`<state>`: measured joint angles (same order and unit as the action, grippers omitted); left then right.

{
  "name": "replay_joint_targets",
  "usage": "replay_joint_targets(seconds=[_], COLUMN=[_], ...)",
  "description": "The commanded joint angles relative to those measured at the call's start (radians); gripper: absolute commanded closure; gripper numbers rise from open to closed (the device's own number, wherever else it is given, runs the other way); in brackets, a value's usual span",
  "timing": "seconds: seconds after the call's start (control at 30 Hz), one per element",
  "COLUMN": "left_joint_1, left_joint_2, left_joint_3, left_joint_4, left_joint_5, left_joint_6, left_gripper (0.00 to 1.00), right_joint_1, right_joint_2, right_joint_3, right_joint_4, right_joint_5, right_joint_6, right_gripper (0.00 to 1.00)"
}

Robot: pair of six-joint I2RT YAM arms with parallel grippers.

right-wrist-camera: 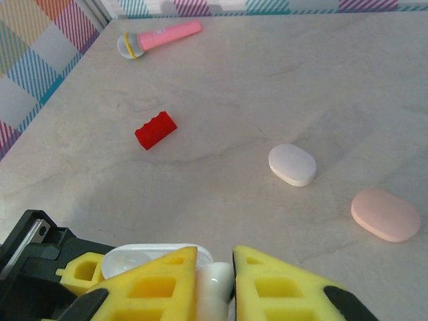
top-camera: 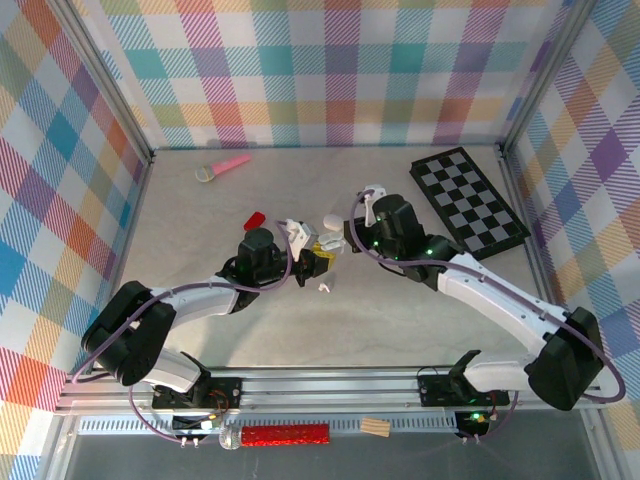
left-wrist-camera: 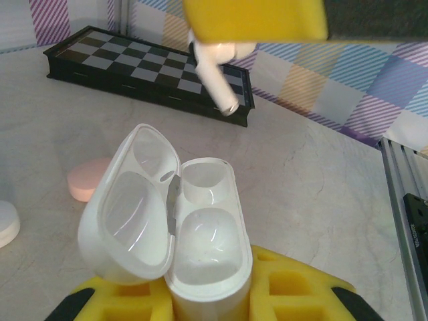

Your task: Insert the wireless bluetooth earbuds into the charging case

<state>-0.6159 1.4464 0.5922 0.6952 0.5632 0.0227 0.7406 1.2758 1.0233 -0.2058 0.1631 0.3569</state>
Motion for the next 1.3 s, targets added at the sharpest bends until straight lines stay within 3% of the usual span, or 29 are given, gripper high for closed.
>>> replay_joint_targets(seconds=[0.0,0.77,1.27], left_joint_1=[-0.013,-0.012,-0.010], left_joint_2=[-0.031,-0.087,-0.093], left_joint_3=[0.014,0.009,0.004], left_joint_4=[0.034,0.007,0.003], left_joint_5=[0.011,-0.069,-0.062], left_joint_6=[0.031,-0.001,0.004], left_gripper=[1.00,1.00,1.00], right_joint_1=[0.015,0.040,0.043], right_joint_2=[0.026,0.054,0.018], right_joint_3=[0.034,-0.002,-0.021], right_joint_4=[0.026,0.037,0.040], right_joint_5=[-0.014,-0.033,0.101], right_joint_6=[-0.008,-0.018,-0.064], right_gripper=[0.82,0.81,0.82])
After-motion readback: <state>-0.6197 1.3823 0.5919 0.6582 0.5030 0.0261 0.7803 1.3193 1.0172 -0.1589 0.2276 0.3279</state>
